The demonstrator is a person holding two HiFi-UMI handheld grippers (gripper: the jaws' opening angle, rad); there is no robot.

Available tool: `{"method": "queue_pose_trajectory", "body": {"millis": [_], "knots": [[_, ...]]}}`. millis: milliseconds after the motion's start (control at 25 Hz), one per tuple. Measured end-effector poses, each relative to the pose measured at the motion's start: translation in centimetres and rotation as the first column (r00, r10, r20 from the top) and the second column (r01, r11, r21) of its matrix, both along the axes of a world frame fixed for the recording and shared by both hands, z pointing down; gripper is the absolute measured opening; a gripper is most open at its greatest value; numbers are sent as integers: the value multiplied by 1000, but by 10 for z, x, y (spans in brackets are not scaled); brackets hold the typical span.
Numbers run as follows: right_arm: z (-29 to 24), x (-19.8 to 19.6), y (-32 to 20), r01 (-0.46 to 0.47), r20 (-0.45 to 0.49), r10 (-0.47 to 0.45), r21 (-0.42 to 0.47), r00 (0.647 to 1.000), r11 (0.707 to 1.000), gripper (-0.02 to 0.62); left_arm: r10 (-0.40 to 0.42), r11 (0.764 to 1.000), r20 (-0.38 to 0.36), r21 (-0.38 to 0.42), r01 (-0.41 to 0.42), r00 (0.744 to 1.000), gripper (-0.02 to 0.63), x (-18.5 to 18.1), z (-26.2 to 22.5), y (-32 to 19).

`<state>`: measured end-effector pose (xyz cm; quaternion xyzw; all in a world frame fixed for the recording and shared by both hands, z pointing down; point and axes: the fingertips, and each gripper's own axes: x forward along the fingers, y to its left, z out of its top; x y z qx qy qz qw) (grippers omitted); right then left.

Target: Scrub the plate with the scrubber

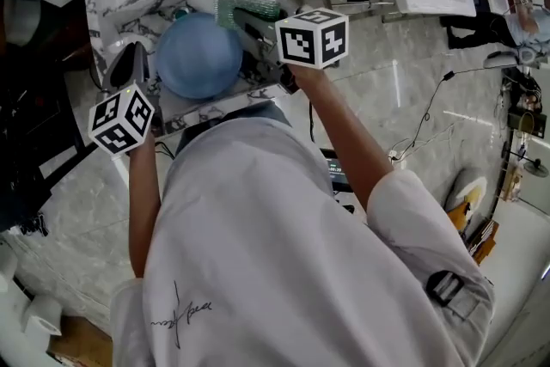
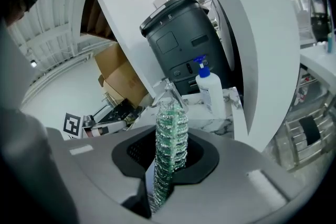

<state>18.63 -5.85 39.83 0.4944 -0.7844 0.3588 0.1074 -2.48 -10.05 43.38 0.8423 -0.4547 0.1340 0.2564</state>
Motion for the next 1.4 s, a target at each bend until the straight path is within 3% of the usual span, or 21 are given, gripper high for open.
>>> {"method": "queue_pose_trajectory", "body": {"millis": [480,800,1000,1400], "knots": [[-82,5,22,-56,-34,64,202,997,978,61,59,985,-67,164,-47,996,54,7,-88,18],[-134,-5,40,-83,-68,114,352,991,932,61,97,963,-69,260,-76,993,54,7,-137,32],[-150,-17,47,-73,-70,109,396,992,915,61,106,947,-56,311,-83,993,54,7,-159,41],[-167,-19,58,-45,-94,91,413,991,910,58,89,949,-71,310,-63,994,54,4,-169,47]]}}
